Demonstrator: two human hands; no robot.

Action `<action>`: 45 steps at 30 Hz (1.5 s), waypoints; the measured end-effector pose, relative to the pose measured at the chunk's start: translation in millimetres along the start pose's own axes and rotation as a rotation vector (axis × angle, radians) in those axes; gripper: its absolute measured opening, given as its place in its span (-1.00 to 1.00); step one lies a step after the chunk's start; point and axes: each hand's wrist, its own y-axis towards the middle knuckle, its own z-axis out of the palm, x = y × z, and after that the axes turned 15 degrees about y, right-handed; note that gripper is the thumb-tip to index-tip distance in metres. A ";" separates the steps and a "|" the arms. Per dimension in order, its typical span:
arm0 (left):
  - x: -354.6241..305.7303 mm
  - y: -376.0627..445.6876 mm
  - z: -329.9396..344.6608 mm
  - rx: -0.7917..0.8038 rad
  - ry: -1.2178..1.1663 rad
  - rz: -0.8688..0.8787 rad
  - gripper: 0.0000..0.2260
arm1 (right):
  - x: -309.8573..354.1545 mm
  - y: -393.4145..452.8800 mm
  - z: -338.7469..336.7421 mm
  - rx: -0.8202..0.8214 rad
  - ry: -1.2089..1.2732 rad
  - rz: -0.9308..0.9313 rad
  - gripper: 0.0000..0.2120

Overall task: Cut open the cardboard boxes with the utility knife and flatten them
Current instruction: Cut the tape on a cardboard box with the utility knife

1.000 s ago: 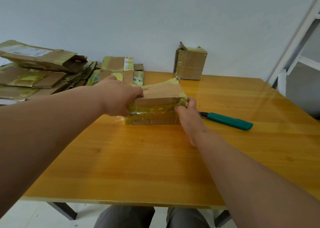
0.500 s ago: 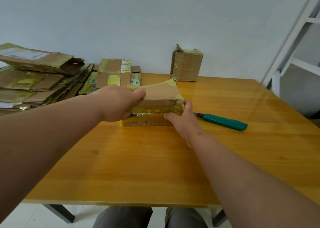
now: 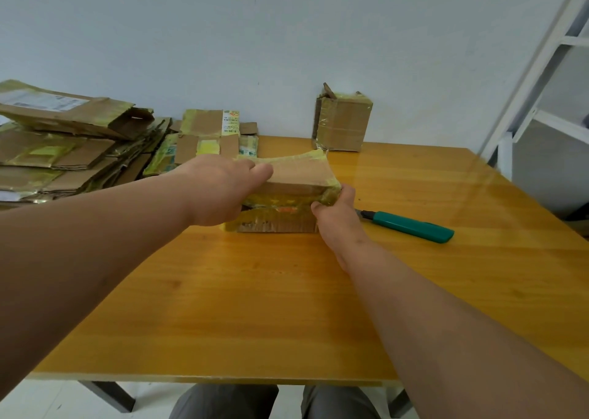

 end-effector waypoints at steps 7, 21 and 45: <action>-3.9 8.8 -0.3 -0.063 0.149 0.090 -0.42 | 6.6 -1.9 8.7 -0.091 -0.101 0.016 -0.56; -4.8 4.4 10.3 -0.044 0.054 0.024 -0.41 | 1.8 -5.9 -9.9 0.093 -0.067 0.023 -0.44; 7.3 -26.5 4.6 0.055 -0.320 0.009 -0.56 | -1.4 -16.3 -27.5 0.178 0.114 0.026 -0.25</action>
